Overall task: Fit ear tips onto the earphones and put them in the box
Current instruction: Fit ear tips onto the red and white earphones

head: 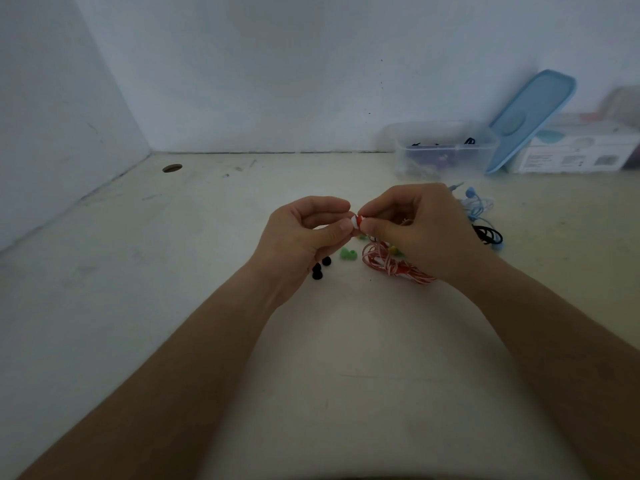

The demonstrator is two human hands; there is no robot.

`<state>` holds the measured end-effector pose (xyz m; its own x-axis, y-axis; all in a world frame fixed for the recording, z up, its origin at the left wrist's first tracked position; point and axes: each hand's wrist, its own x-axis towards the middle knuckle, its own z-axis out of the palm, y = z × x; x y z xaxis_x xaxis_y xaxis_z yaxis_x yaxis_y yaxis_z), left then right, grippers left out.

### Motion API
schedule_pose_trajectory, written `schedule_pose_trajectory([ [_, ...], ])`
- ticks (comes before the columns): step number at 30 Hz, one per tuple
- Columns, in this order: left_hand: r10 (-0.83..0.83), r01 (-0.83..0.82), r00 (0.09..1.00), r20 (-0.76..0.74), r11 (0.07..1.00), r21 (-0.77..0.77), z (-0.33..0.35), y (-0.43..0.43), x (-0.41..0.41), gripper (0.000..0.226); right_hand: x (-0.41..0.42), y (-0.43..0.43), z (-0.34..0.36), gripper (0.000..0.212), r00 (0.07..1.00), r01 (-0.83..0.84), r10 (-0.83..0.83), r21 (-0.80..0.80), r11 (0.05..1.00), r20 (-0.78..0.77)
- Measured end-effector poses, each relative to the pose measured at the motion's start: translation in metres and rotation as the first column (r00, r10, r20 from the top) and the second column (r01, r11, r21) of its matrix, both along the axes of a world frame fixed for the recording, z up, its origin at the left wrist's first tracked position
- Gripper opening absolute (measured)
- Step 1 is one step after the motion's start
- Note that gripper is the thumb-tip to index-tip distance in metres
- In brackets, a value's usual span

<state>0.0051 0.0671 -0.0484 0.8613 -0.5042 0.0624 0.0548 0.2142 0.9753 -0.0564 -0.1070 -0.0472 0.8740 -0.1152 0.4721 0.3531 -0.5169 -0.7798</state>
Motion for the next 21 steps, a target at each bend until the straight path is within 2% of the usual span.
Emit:
schedule_pose_trajectory([
  [5, -0.037, 0.036, 0.999, -0.035, 0.999, -0.025, 0.0016, 0.0009, 0.0003, 0.029, -0.001, -0.0016, 0.0028, 0.009, 0.998, -0.055, 0.056, 0.027, 0.998, -0.019],
  [8, -0.049, 0.047, 0.998, -0.044, 0.998, -0.03, 0.0025, 0.0013, 0.0003, 0.032, -0.0023, -0.0029, 0.0066, 0.011, 0.998, -0.067, 0.067, -0.009, 0.998, -0.013],
  [15, -0.034, 0.034, 0.999, -0.025, 0.999, -0.002, 0.0024, 0.0008, -0.001, 0.021, -0.0034, -0.0012, 0.0078, 0.009, 1.0, -0.008, 0.009, -0.084, 0.996, 0.008],
  [21, 0.025, -0.025, 1.0, 0.018, 1.0, 0.018, 0.0025, -0.0011, -0.0036, 0.028, -0.0025, 0.0023, 0.0034, 0.009, 0.998, 0.064, -0.061, -0.11, 0.992, 0.035],
])
